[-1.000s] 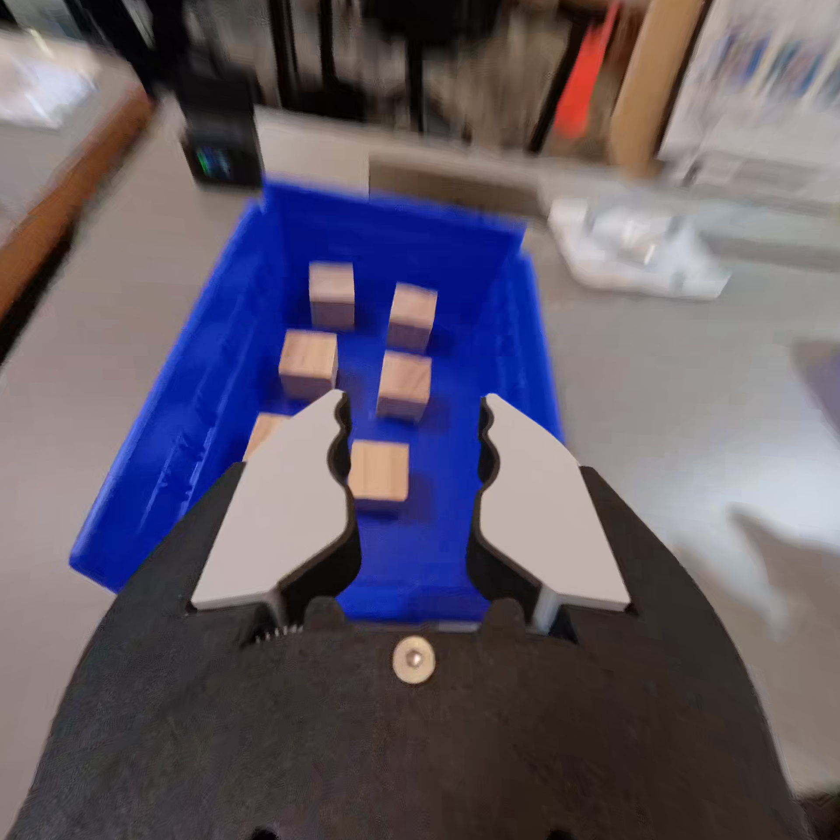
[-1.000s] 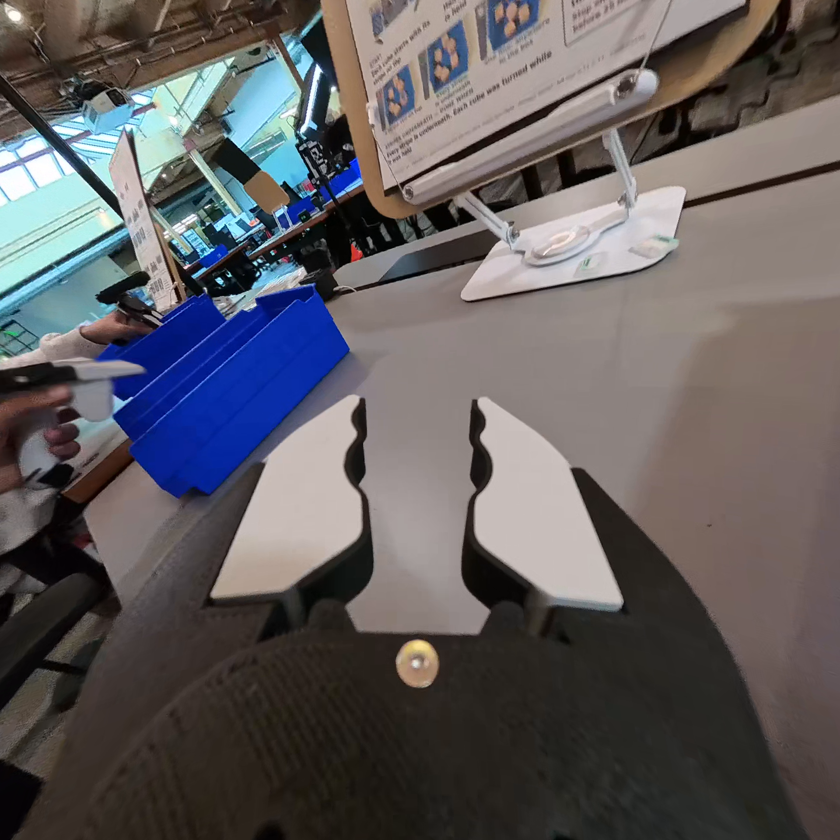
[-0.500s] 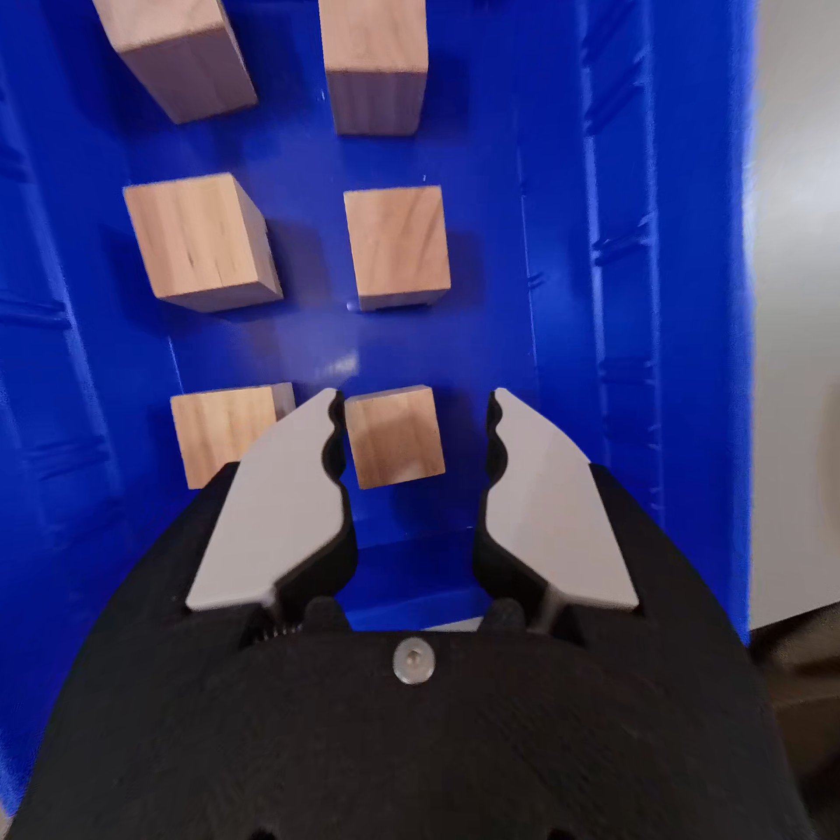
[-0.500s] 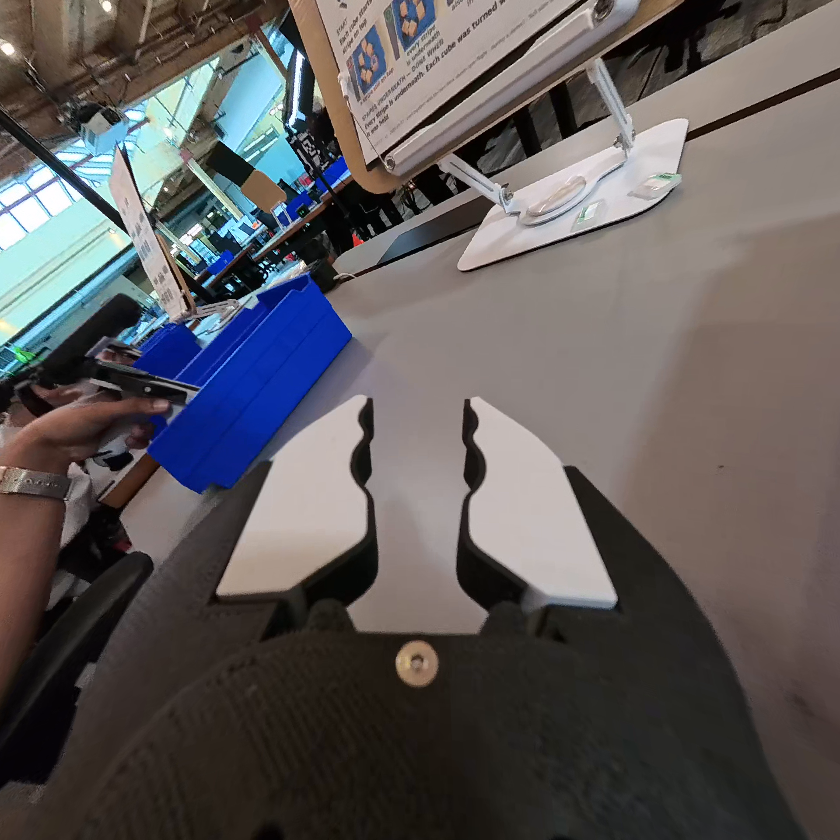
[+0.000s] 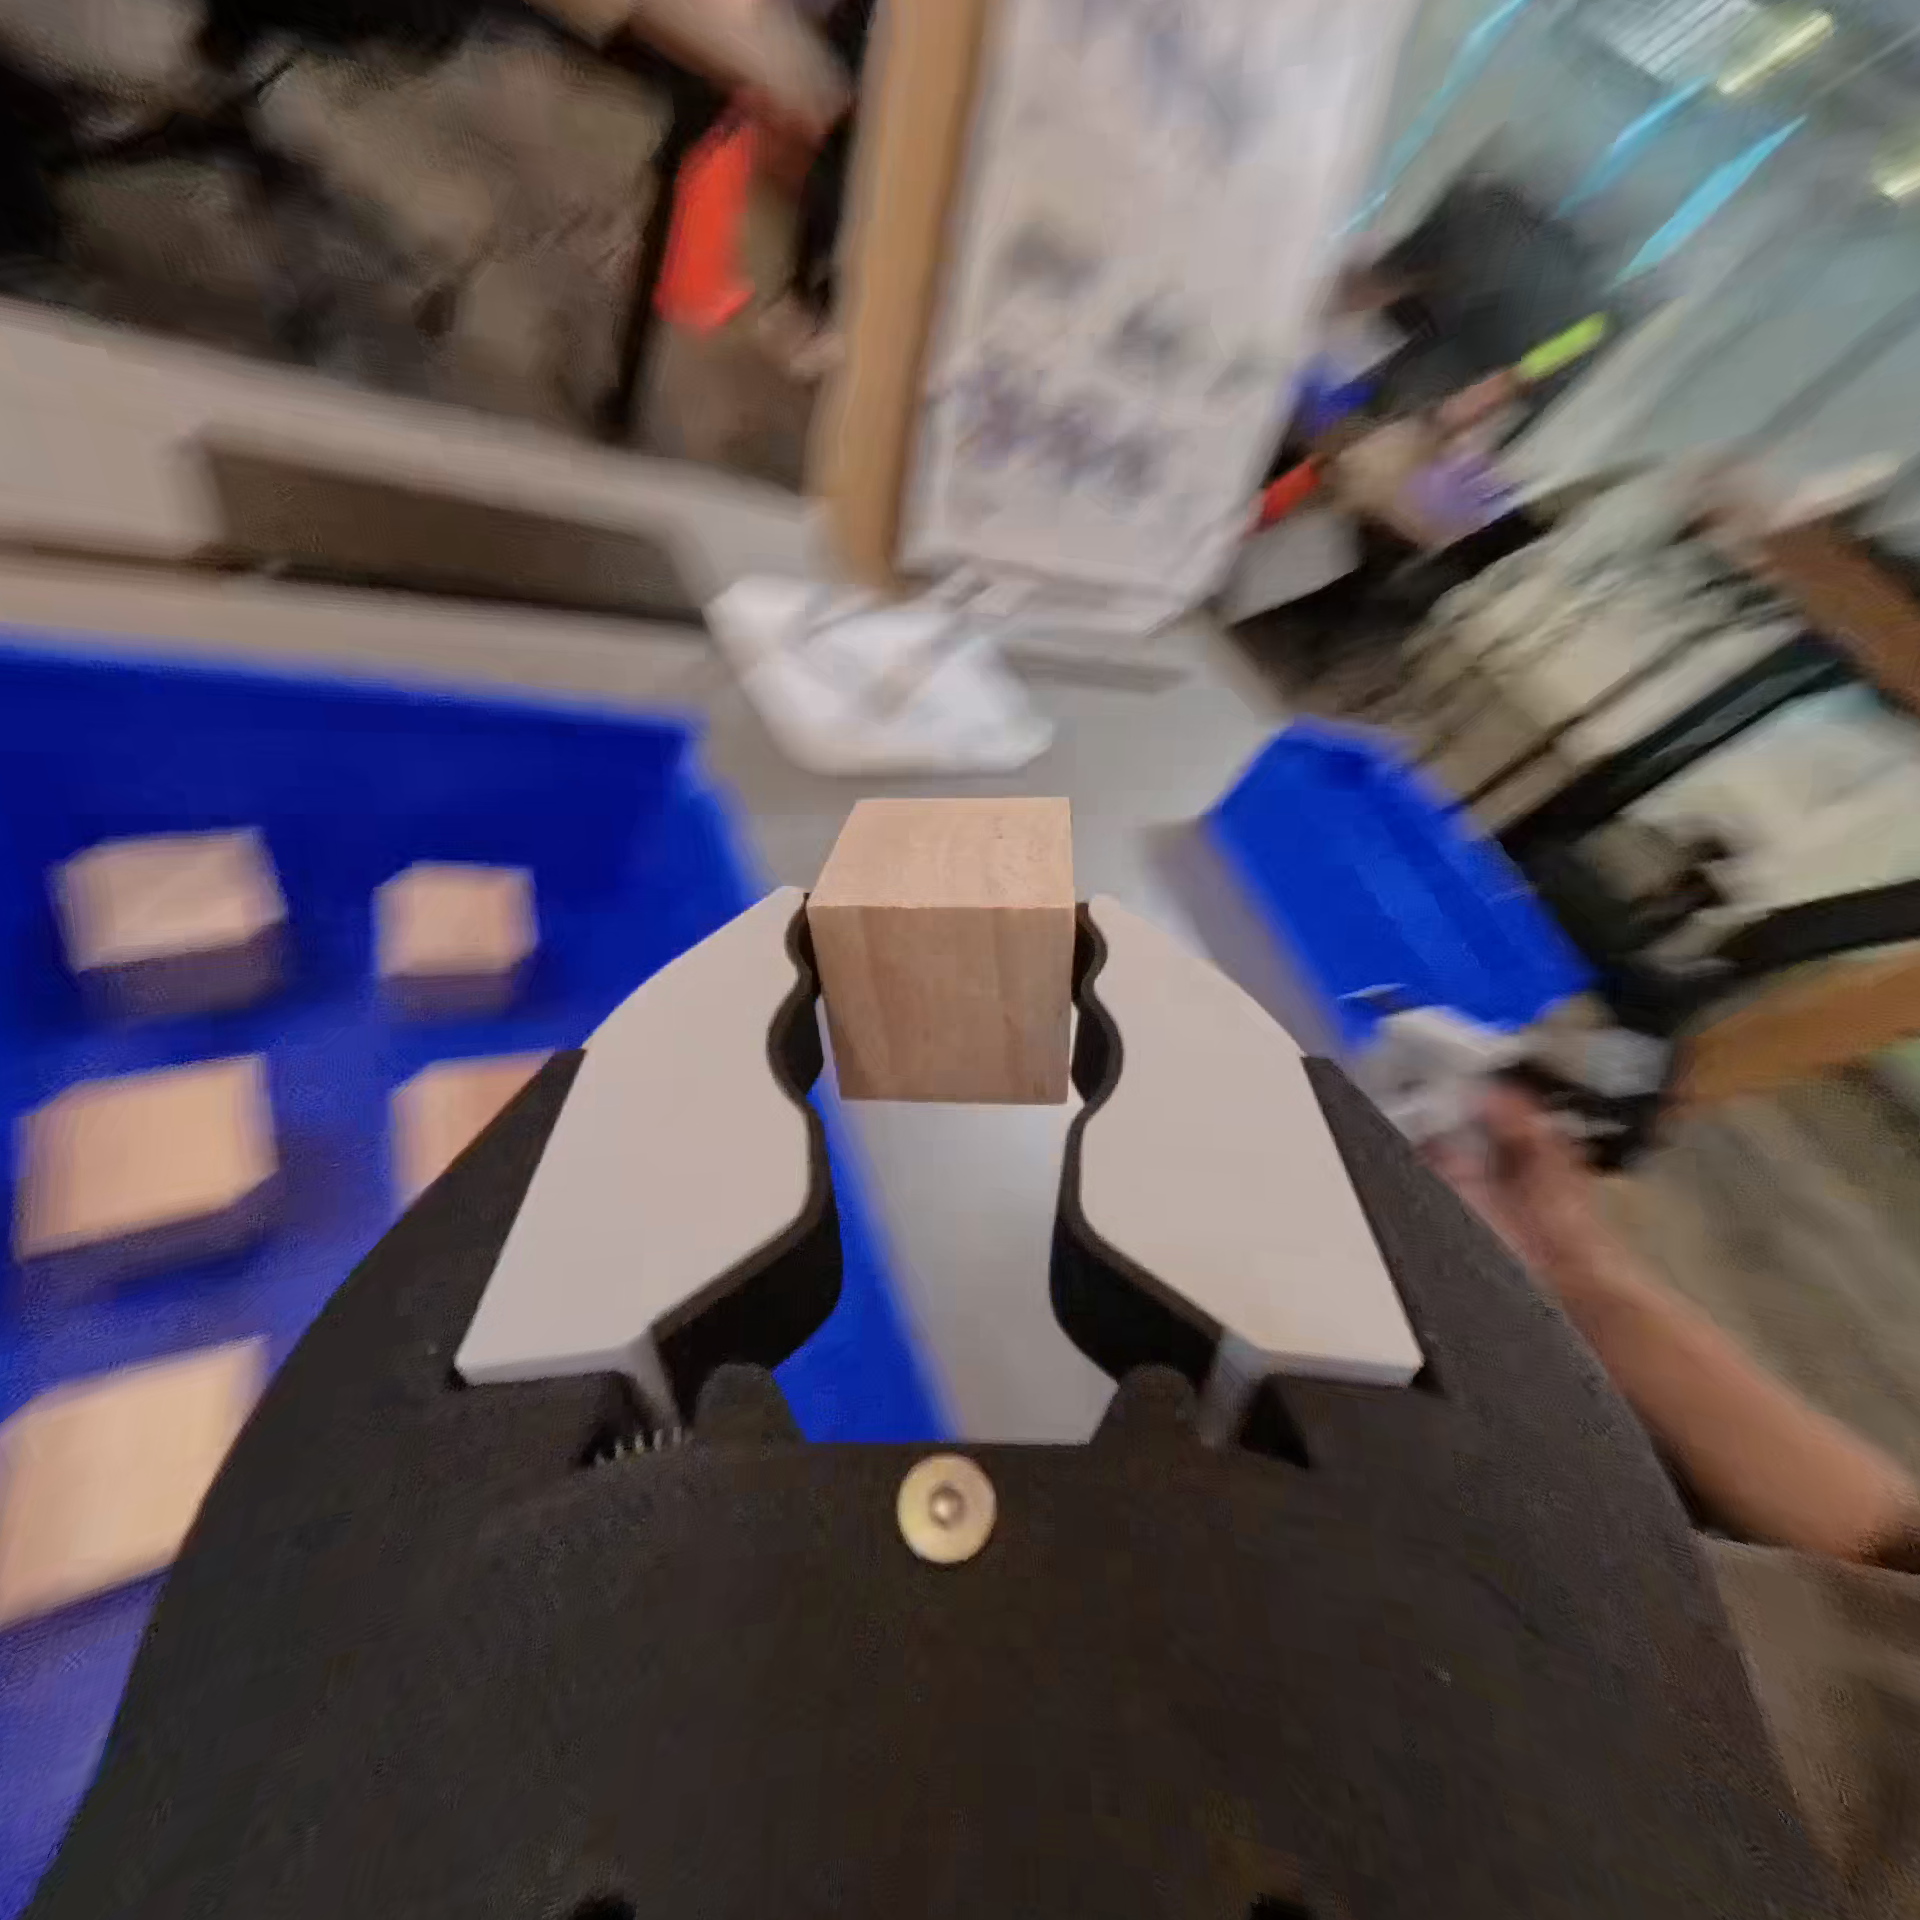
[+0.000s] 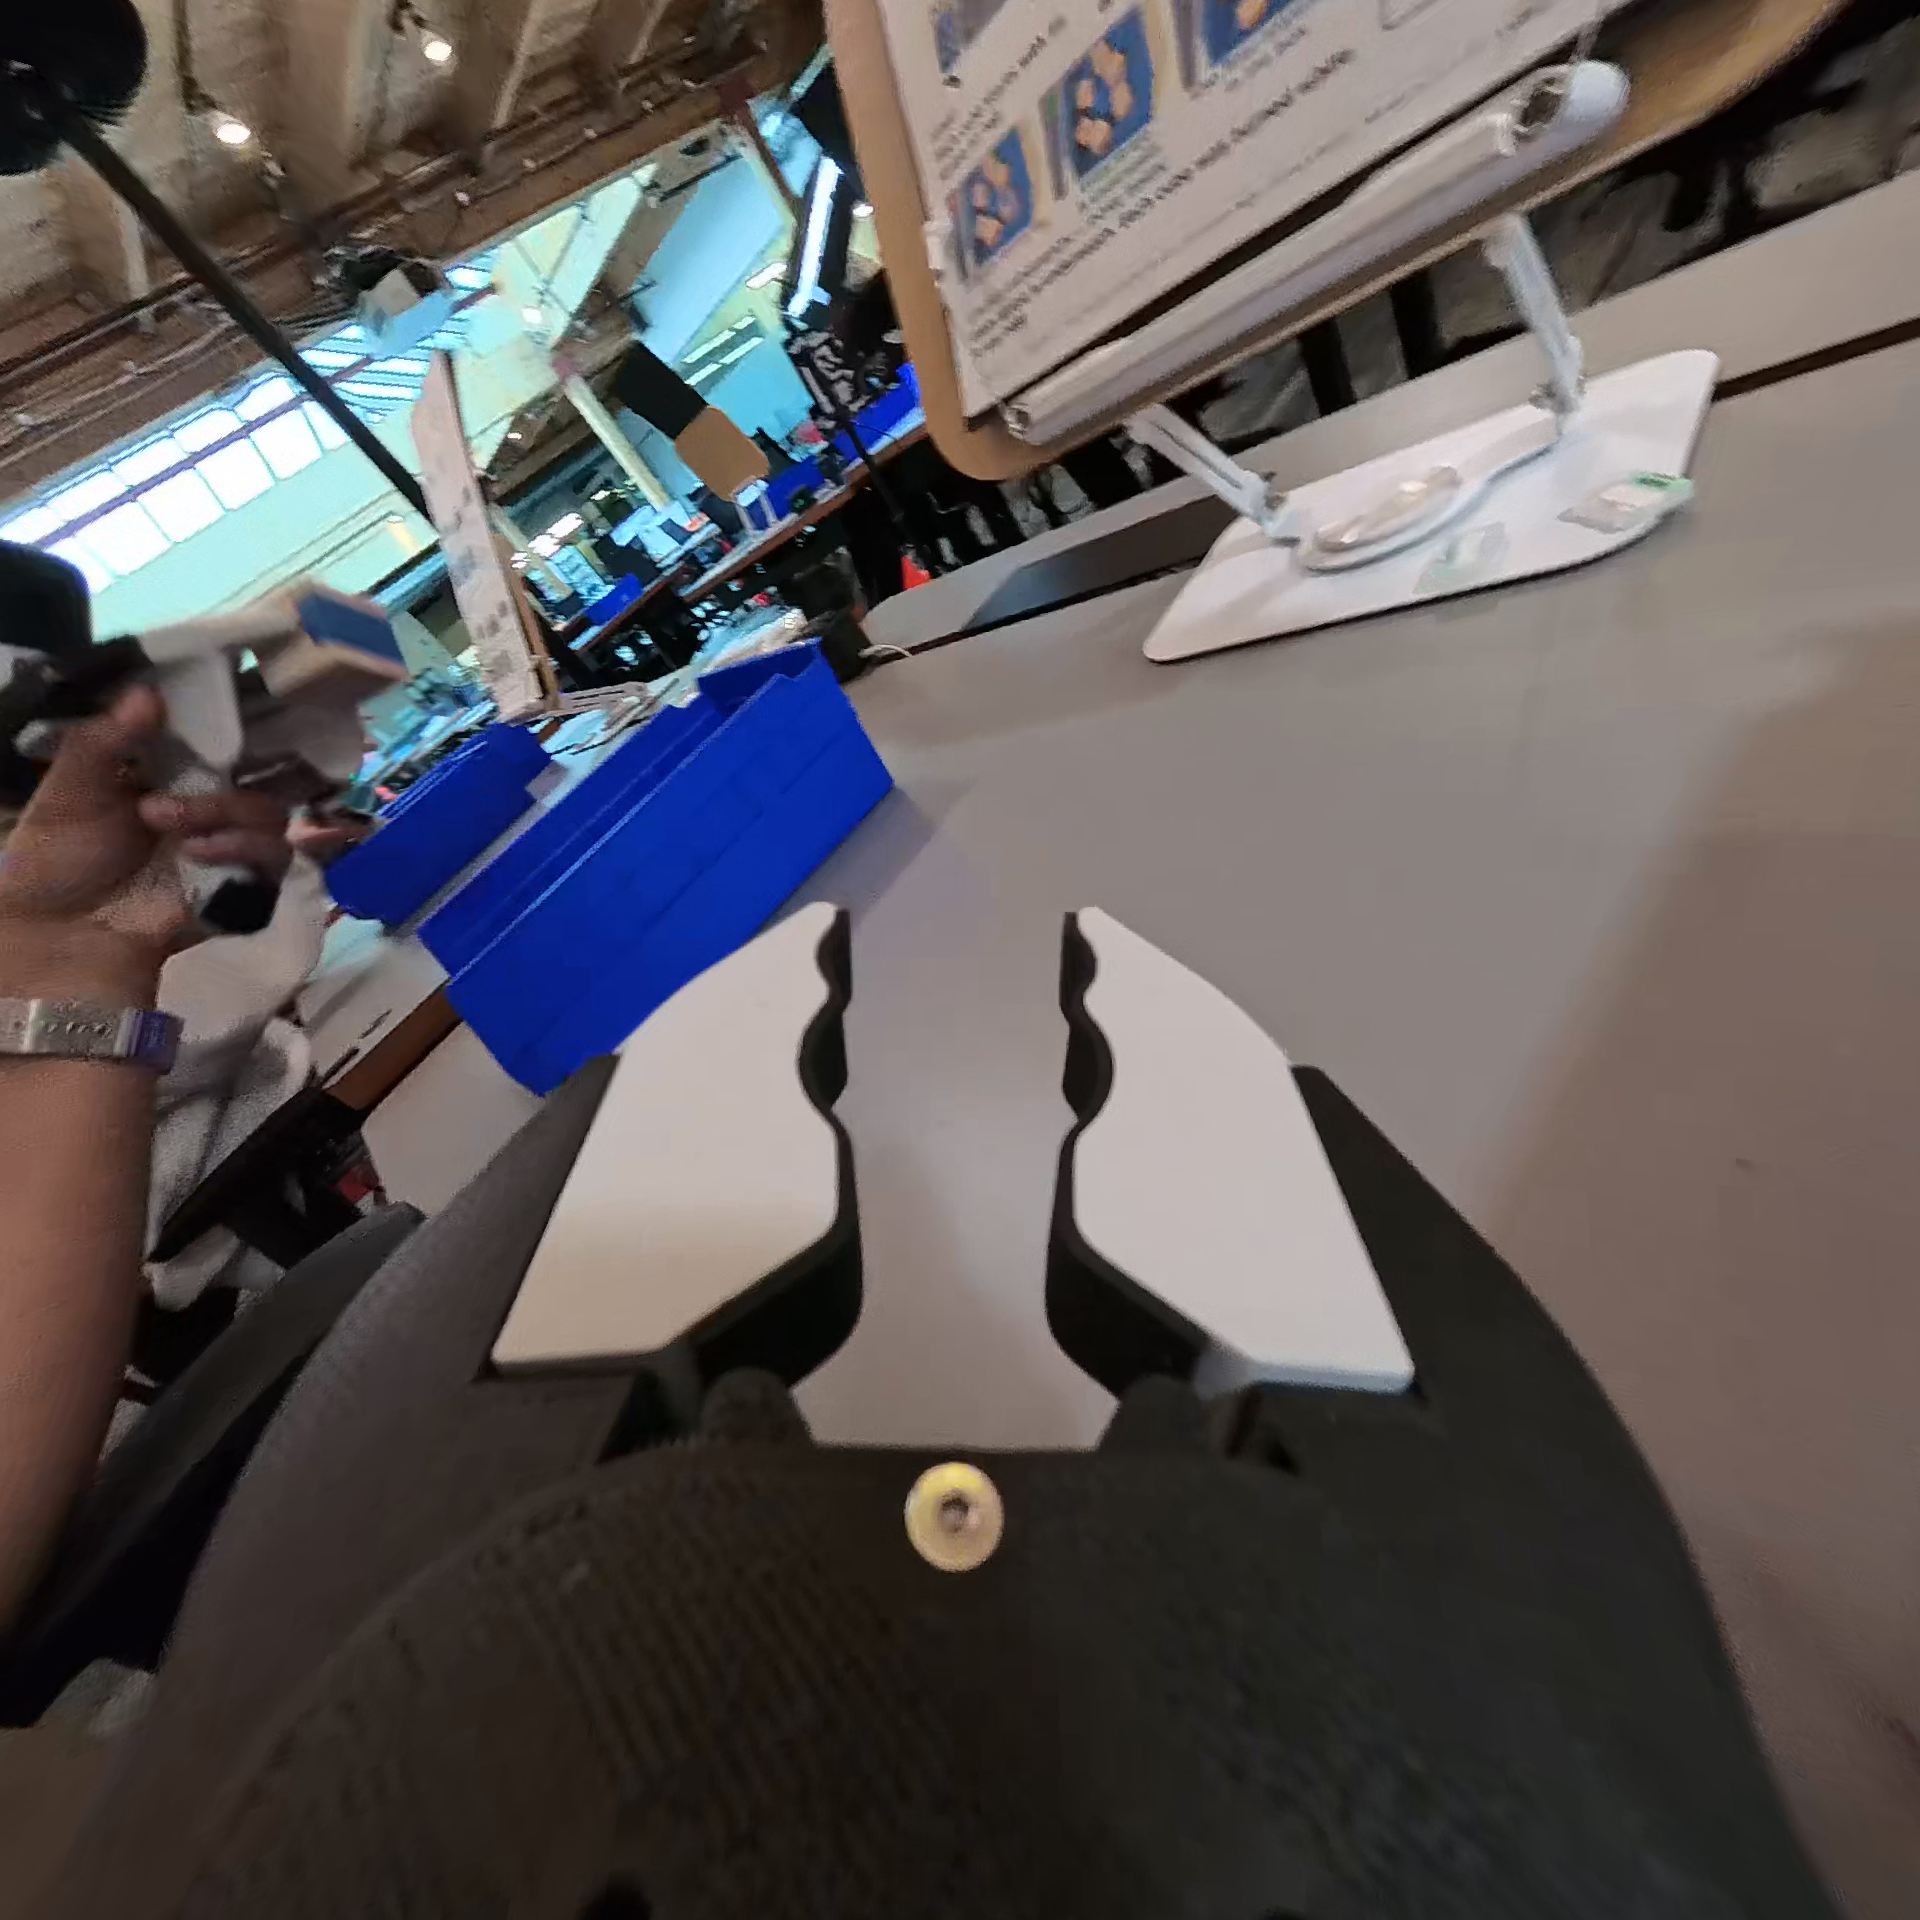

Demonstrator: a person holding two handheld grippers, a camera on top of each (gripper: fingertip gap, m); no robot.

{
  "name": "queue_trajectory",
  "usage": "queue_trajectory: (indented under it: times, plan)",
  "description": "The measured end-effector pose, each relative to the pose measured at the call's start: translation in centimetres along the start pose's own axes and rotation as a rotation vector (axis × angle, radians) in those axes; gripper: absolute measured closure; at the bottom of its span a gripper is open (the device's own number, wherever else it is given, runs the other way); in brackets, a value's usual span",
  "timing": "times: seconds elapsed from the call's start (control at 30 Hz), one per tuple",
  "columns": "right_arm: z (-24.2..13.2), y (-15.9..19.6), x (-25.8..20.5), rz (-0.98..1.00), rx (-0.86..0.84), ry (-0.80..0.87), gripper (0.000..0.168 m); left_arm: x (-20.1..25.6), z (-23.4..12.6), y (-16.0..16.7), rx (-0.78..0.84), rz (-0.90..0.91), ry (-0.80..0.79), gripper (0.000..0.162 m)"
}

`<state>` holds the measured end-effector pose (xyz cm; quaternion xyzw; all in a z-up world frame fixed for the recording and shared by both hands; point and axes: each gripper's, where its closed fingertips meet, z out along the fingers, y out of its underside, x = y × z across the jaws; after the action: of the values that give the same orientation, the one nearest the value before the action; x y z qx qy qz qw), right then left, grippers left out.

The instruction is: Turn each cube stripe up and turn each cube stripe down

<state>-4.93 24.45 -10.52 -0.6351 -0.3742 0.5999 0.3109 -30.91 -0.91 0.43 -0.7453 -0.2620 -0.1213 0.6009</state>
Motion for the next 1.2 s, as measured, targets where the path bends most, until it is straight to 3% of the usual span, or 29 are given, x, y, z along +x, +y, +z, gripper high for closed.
queue_trajectory:
  times: [0.07, 0.13, 0.2, 0.3, 0.4, 0.47, 0.6, 0.73, 0.9, 1.2]
  plan:
    - [0.2, -0.2, -1.3, -0.031, 0.014, -0.052, 0.122, 5.6, 0.1, -2.3, 0.124, -0.031, 0.256, 0.116]
    - [0.1, -0.7, -2.7, -0.110, 0.043, -0.093, 0.114, 10.1, 1.5, -2.2, 0.134, -0.080, 0.475, 0.117]
    - [-0.2, -1.1, -4.9, -0.243, 0.079, -0.160, 0.108, 13.7, 4.3, -0.1, 0.036, -0.128, 0.633, 0.117]
    - [-1.1, -0.3, -9.0, -0.357, 0.090, -0.356, 0.116, 17.4, 9.0, 4.7, -0.126, -0.084, 0.754, 0.117]
    - [-1.3, 0.0, -10.1, -0.190, 0.073, -0.471, 0.102, 19.7, 12.3, 8.9, -0.138, 0.086, 0.804, 0.116]
    - [-1.3, -0.5, -10.0, -0.105, 0.075, -0.509, 0.093, 21.0, 13.3, 11.0, -0.143, 0.089, 0.865, 0.116]
    - [-1.3, -1.2, -9.0, -0.103, 0.100, -0.476, 0.092, 22.2, 14.4, 13.6, -0.131, 0.024, 0.951, 0.117]
    - [-1.1, -1.2, -8.3, -0.015, 0.089, -0.476, 0.092, 22.9, 14.9, 16.3, -0.182, 0.155, 0.937, 0.117]
    - [-0.8, -0.8, -8.3, 0.105, 0.052, -0.531, 0.098, 23.7, 14.7, 16.6, -0.185, 0.149, 0.952, 0.117]
    - [0.0, 0.4, -7.7, 0.119, -0.017, -0.487, 0.102, 23.4, 14.8, 15.4, -0.137, 0.074, 0.947, 0.117]
